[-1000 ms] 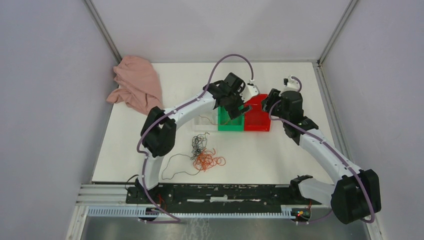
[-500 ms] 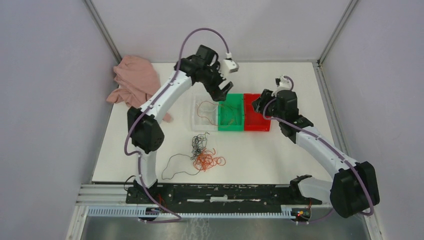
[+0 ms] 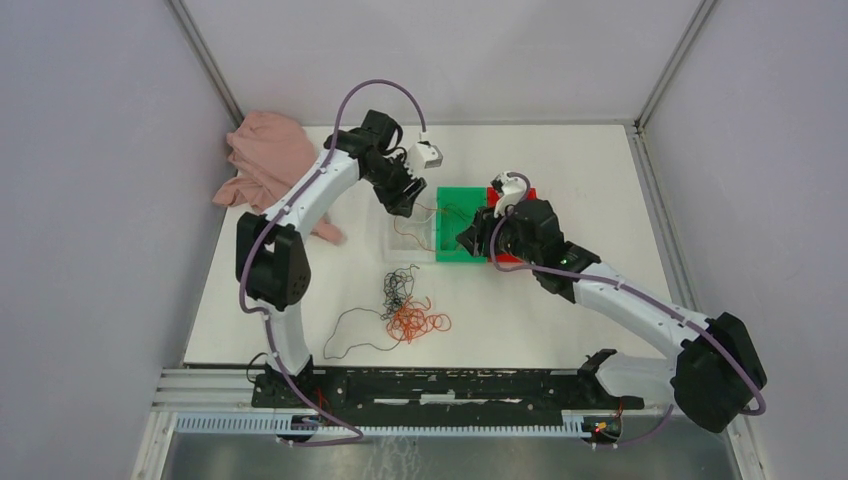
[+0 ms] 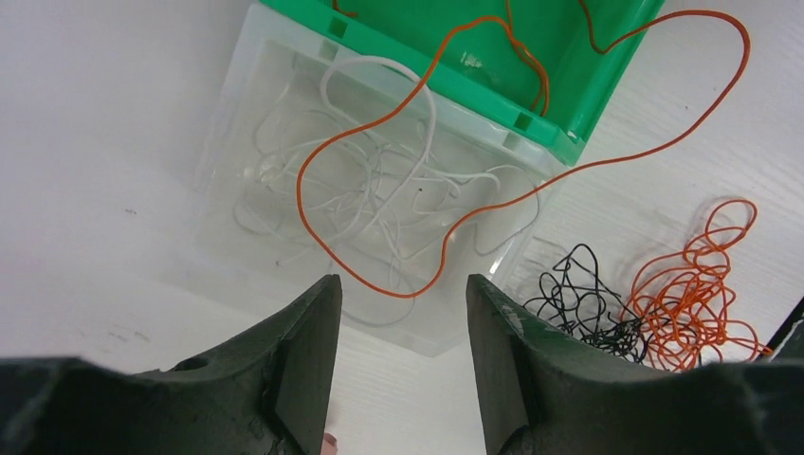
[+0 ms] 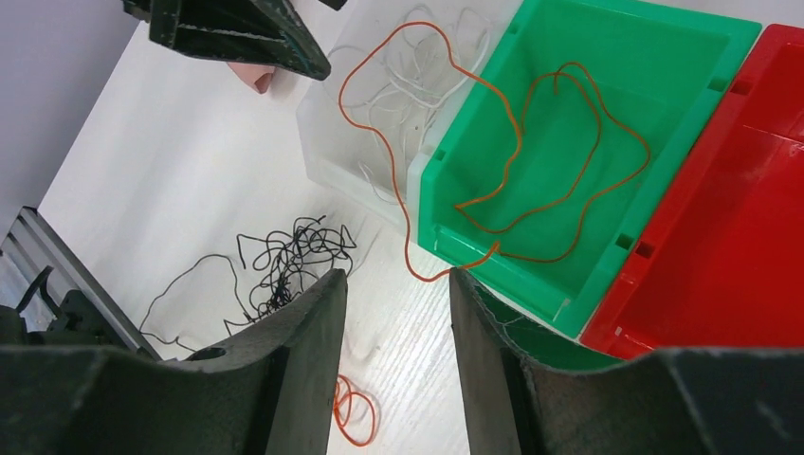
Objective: Untangle the cables
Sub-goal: Adjust the cable in the bin.
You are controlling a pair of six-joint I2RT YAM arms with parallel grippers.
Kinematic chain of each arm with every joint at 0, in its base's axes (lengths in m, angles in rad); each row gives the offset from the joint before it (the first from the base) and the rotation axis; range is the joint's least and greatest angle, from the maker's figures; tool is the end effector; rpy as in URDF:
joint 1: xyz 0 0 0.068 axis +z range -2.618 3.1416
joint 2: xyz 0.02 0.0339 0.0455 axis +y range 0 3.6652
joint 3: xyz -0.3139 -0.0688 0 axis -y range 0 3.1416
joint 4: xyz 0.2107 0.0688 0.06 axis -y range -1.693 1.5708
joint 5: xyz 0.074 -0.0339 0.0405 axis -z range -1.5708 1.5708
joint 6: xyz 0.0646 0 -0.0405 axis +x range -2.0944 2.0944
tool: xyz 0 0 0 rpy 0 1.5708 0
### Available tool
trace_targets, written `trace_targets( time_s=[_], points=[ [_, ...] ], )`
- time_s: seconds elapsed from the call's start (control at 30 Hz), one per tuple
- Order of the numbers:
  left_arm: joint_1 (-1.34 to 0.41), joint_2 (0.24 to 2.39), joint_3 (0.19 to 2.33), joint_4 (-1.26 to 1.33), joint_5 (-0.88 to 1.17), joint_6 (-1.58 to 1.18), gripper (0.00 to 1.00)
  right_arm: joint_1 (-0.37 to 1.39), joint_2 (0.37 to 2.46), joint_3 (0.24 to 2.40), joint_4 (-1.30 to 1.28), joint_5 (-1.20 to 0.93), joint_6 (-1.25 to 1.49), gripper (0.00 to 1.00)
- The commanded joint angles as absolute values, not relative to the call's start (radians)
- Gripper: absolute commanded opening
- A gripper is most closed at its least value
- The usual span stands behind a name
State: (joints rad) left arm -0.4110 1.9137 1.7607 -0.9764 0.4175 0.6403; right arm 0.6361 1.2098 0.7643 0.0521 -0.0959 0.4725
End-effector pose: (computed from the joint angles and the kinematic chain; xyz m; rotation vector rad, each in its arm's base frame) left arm 0.3560 -0.1837 0.3160 1.4213 2.2022 -0.4838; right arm 0.1997 0.1552 0.3175 -0.2334 2.0412 0.8054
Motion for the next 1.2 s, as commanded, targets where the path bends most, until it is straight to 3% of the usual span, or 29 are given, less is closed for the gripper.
trace_targets(
  time_s=[0.0, 0.73, 1.0, 1.17],
  points=[
    [-0.413, 1.949, 1.789, -0.899, 0.436, 0.667, 0.57, 0.651, 1.152, 0.740, 0.079, -0.058, 0.441, 0.50],
    [-0.413, 2.060, 1.758, -0.753, 0.342, 0.638, 0.50, 0.658, 1.115, 0.696, 0.110, -0.044, 0.446, 0.44],
    [-0.410, 2.064, 1.729, -0.724, 0.324, 0.650, 0.30, 0.658, 1.124, 0.698, 0.118, -0.047, 0.455, 0.42],
    [-0.409, 2.055, 1.732, -0.717, 0.339, 0.649, 0.23, 0.658, 1.133, 0.698, 0.125, -0.060, 0.461, 0.42]
  ],
)
